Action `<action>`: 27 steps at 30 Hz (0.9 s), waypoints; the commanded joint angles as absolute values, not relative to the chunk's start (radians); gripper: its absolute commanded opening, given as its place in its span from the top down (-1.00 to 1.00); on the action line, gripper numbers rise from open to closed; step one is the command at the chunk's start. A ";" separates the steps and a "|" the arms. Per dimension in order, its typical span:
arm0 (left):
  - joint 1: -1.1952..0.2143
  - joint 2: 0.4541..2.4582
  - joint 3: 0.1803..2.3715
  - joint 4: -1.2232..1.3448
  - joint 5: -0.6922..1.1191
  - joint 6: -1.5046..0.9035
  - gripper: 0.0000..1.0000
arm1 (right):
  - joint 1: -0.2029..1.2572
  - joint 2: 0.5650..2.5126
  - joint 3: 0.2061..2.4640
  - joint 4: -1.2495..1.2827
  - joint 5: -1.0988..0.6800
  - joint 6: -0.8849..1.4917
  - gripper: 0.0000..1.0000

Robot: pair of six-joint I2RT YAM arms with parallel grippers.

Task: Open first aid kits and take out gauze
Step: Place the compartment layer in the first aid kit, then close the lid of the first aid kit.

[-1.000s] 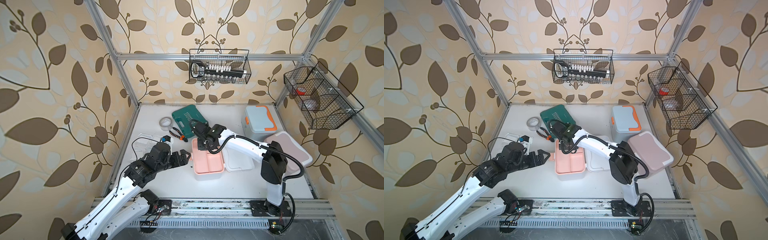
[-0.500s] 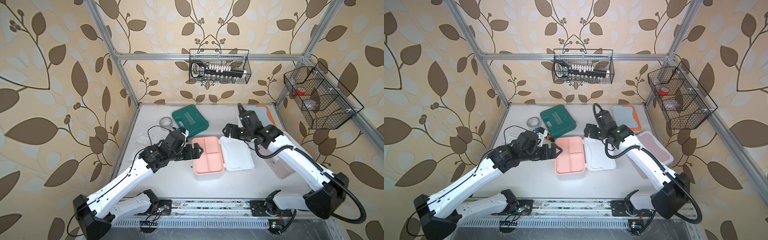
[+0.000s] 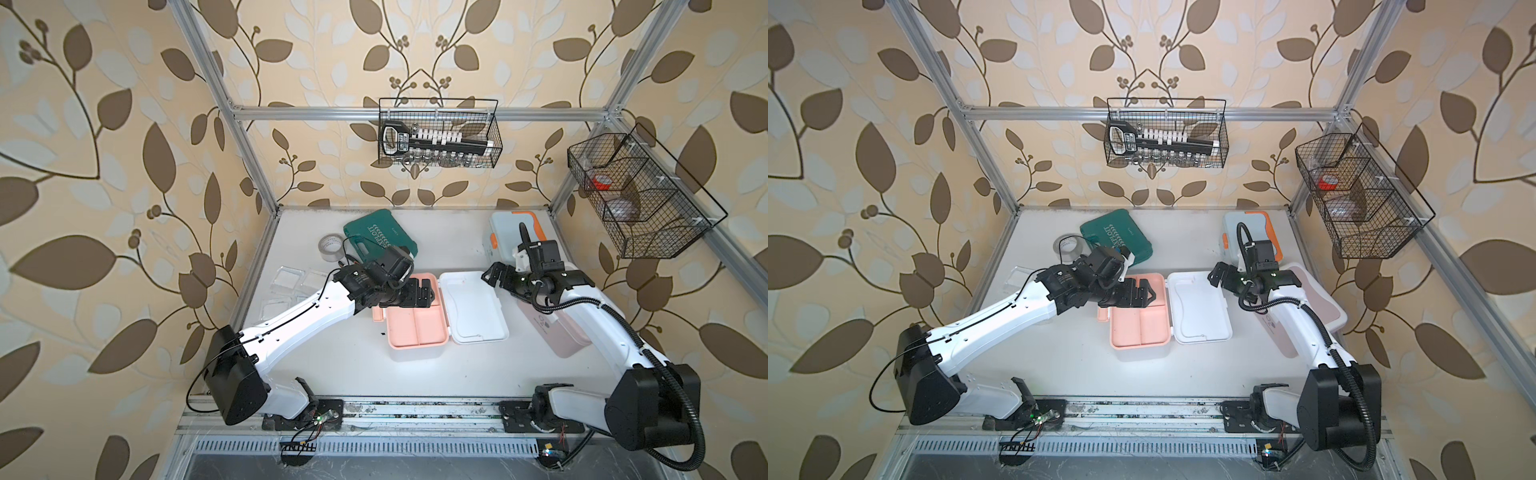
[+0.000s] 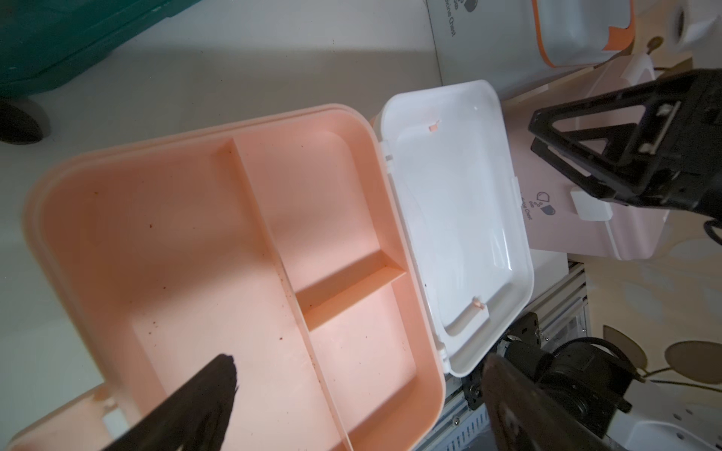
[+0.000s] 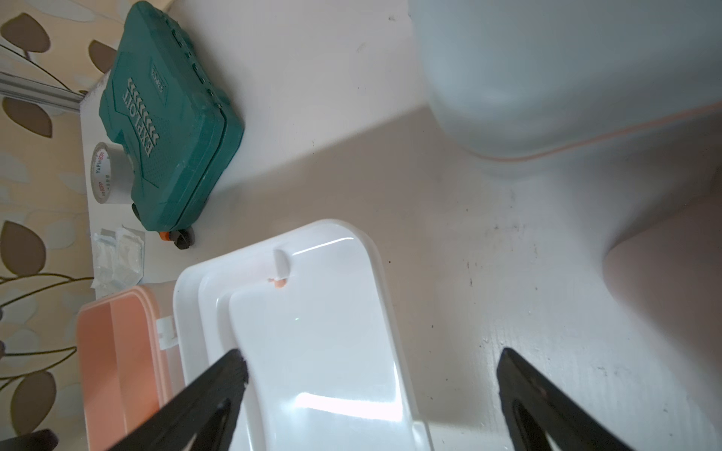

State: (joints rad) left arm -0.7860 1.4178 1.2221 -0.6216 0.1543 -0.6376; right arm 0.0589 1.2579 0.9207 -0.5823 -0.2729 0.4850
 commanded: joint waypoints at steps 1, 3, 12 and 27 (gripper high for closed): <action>-0.790 1.461 1.247 -0.595 0.194 -0.614 -0.98 | 0.047 1.259 0.880 -0.536 -0.327 0.466 -0.99; -0.790 1.477 1.231 -0.578 0.208 -0.624 -0.98 | 0.043 1.262 0.865 -0.523 -0.328 0.465 -0.99; -0.791 1.503 1.152 -0.496 0.259 -0.668 -0.98 | 0.027 1.282 0.770 -0.401 -0.481 0.496 -0.99; -0.796 1.500 1.091 -0.429 0.278 -0.692 -0.98 | 0.027 1.143 0.827 -0.357 -0.708 0.632 -0.99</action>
